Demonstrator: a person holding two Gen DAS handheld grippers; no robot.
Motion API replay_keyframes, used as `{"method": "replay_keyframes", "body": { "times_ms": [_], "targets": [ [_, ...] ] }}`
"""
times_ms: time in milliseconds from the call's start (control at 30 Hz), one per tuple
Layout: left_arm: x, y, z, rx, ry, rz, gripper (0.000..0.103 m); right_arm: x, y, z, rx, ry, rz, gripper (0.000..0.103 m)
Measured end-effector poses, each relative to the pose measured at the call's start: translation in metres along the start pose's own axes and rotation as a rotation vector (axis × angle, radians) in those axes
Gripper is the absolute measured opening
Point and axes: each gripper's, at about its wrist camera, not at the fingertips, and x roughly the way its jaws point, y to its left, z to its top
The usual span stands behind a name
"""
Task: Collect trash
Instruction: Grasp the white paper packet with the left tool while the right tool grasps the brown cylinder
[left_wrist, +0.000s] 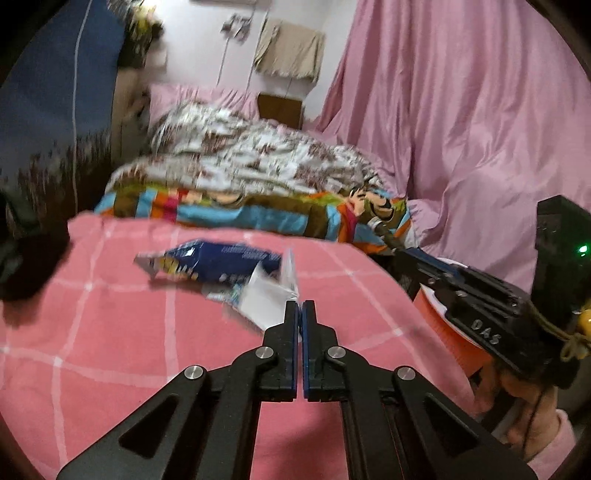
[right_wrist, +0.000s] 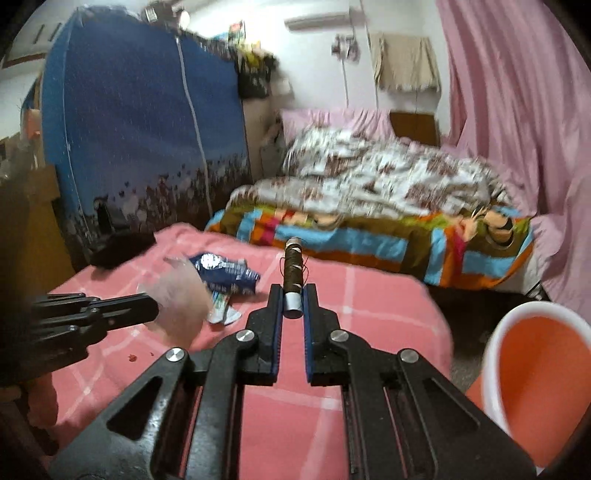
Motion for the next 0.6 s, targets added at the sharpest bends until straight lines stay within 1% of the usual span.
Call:
{"method": "replay_keyframes", "body": {
  "times_ms": [67,200,300,433,600],
  "targets": [
    [-0.003,-0.011,0.000,0.035,-0.027,0.009,0.000,-0.013,-0.006,0.000,0.010,-0.036,-0.003,0.017],
    [-0.001,-0.025,-0.001,0.081,-0.026,0.002,0.000,-0.023,-0.018,-0.003,0.028,-0.036,-0.014,0.017],
    [0.001,-0.030,-0.004,0.090,-0.021,0.000,0.000,-0.028,-0.023,-0.005,0.033,-0.035,-0.017,0.017],
    [0.000,-0.030,-0.005,0.087,-0.024,-0.008,0.000,-0.040,-0.025,-0.009,0.023,-0.056,-0.026,0.017],
    [-0.008,-0.042,0.002,0.102,-0.079,-0.030,0.000,-0.059,-0.031,-0.010,0.010,-0.122,-0.053,0.017]
  ]
}}
